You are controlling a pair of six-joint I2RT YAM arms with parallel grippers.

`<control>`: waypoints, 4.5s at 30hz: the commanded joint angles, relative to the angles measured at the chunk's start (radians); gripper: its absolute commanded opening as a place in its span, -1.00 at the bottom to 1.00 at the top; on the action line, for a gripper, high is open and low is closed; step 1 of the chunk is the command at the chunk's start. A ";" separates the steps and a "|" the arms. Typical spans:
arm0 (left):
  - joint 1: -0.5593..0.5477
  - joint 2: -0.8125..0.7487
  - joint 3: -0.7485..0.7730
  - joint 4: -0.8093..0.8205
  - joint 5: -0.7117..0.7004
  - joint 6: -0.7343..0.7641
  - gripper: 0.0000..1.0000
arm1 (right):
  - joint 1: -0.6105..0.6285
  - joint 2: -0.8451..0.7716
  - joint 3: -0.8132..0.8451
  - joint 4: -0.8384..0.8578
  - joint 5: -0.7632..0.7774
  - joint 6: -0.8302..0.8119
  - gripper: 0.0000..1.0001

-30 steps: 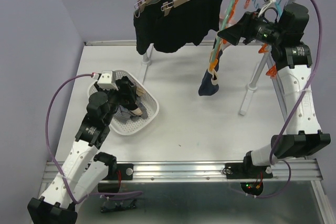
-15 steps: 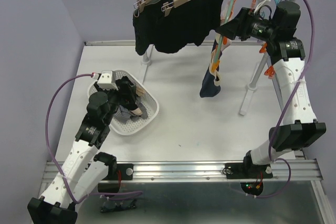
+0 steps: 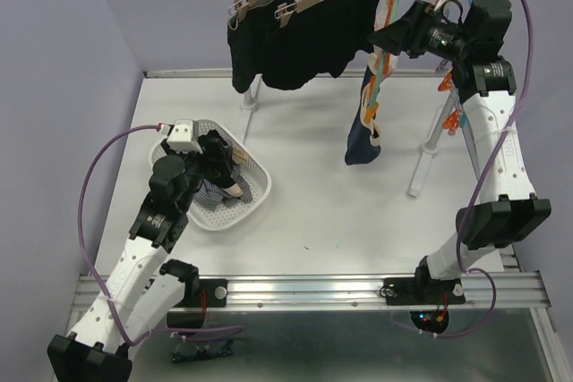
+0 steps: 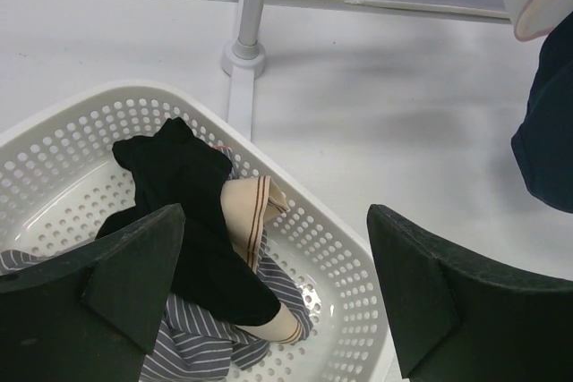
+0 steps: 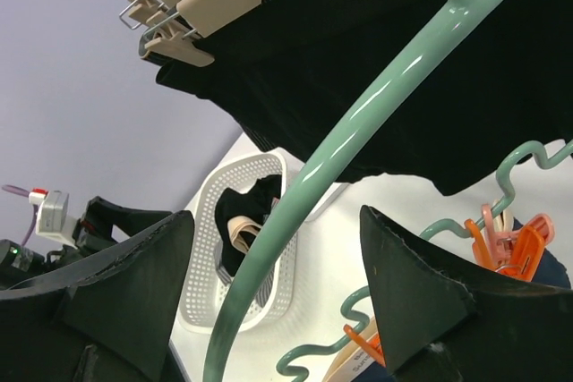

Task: Remove the underwear clipped to the hanger
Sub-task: Pick up the hanger from the clothesline, then remove the underwear from the hanger.

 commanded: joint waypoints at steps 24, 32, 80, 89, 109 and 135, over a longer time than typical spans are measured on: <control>0.002 0.004 -0.001 0.049 0.015 0.019 0.89 | 0.008 0.023 0.063 0.158 -0.047 0.126 -0.99; 0.002 0.004 -0.001 0.049 0.019 0.021 0.89 | 0.006 -0.014 0.086 0.197 -0.097 0.156 -0.99; 0.002 -0.159 -0.117 0.287 0.344 0.048 0.89 | -0.100 -0.663 -0.741 0.444 -0.407 0.292 -0.99; -0.042 -0.189 -0.171 0.486 0.519 -0.084 0.78 | -0.101 -0.756 -0.885 0.447 -0.603 0.262 -0.99; -0.833 0.469 -0.004 0.983 0.159 0.277 0.85 | -0.103 -0.907 -1.094 0.442 -0.817 0.293 -0.99; -0.656 0.940 0.225 1.427 0.621 0.180 0.87 | -0.103 -0.974 -1.120 0.441 -0.818 0.261 -0.99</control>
